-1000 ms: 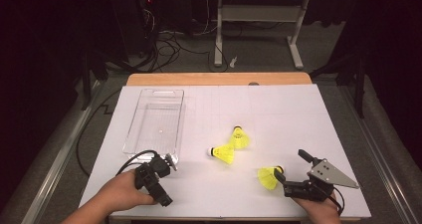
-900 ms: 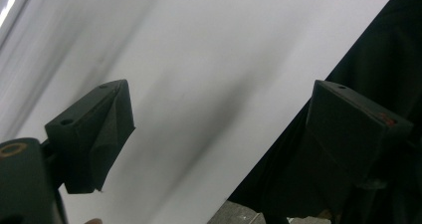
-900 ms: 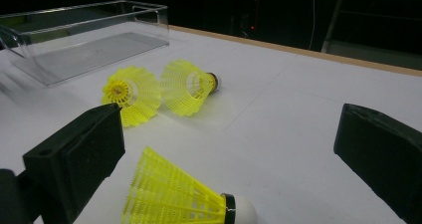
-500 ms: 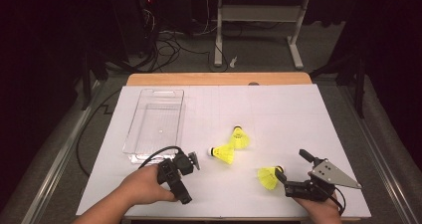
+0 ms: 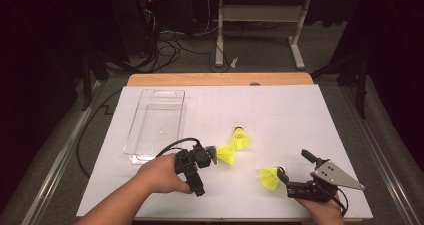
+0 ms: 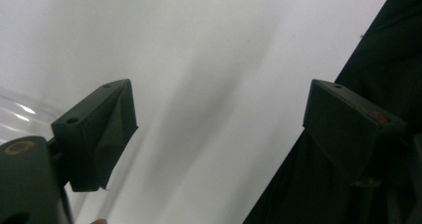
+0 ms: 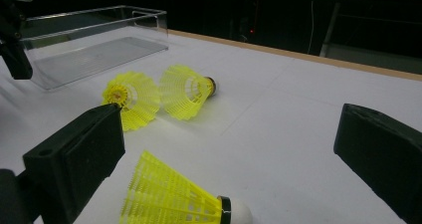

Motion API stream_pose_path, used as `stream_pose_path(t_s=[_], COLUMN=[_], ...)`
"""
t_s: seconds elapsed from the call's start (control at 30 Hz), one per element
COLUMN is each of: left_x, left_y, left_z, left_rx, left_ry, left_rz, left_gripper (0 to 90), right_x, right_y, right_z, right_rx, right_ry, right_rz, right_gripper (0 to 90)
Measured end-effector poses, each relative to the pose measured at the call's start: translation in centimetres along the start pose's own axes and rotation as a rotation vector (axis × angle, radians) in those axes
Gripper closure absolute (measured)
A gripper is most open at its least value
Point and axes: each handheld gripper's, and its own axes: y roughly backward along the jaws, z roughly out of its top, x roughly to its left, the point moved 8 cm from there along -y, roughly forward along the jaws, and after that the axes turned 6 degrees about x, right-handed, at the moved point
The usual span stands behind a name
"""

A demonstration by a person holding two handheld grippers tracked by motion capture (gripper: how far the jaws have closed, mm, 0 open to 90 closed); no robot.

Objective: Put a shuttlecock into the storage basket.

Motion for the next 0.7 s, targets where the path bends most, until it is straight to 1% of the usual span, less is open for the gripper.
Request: stream_pose_path(t_s=[0.1, 0.13, 0.2, 0.23, 0.3, 0.37, 0.4, 0.47, 0.67, 0.7], left_x=[-0.2, -0.2, 0.0, 0.1, 0.2, 0.3, 0.4, 0.6, 1.1, 1.1], left_y=[0.1, 0.1, 0.2, 0.2, 0.4, 0.5, 0.5, 0.5, 0.1, 0.0], left_z=[0.8, 1.0, 1.5, 1.8, 2.4, 2.8, 3.1, 3.7, 5.2, 5.4], left_rx=[-0.003, -0.005, -0.006, -0.007, -0.012, -0.009, -0.003, 0.000, -0.009, -0.009], left_ry=[0.003, 0.001, -0.008, -0.007, -0.004, -0.016, -0.014, 0.004, 0.000, -0.001], left_rz=[-0.008, -0.005, 0.003, 0.006, -0.001, -0.003, -0.004, -0.009, 0.005, 0.000], left_gripper=[15.7, 15.7, 15.8, 16.0, 16.2, 17.0, 17.8, 18.7, 18.9, 19.0], right_x=[0.0, 0.0, 0.0, 0.0, 0.0, 0.0, 0.0, 0.0, 0.0, -0.1], right_y=[0.0, 0.0, 0.0, 0.0, 0.0, 0.0, 0.0, 0.0, 0.1, 0.1], right_z=[0.0, 0.0, 0.0, 0.0, 0.0, 0.0, 0.0, 0.1, 0.0, 0.0], right_rx=[-0.002, -0.002, -0.002, -0.003, -0.003, -0.003, -0.003, -0.004, -0.005, -0.005], right_ry=[-0.002, -0.002, -0.003, -0.003, -0.002, -0.004, -0.005, -0.007, -0.008, -0.009], right_rz=[0.001, 0.001, 0.002, 0.003, 0.004, 0.005, 0.005, 0.005, 0.007, 0.007], right_gripper=[0.2, 0.2, 0.2, 0.2, 0.2, 0.2, 0.2, 0.2, 0.2, 0.2])
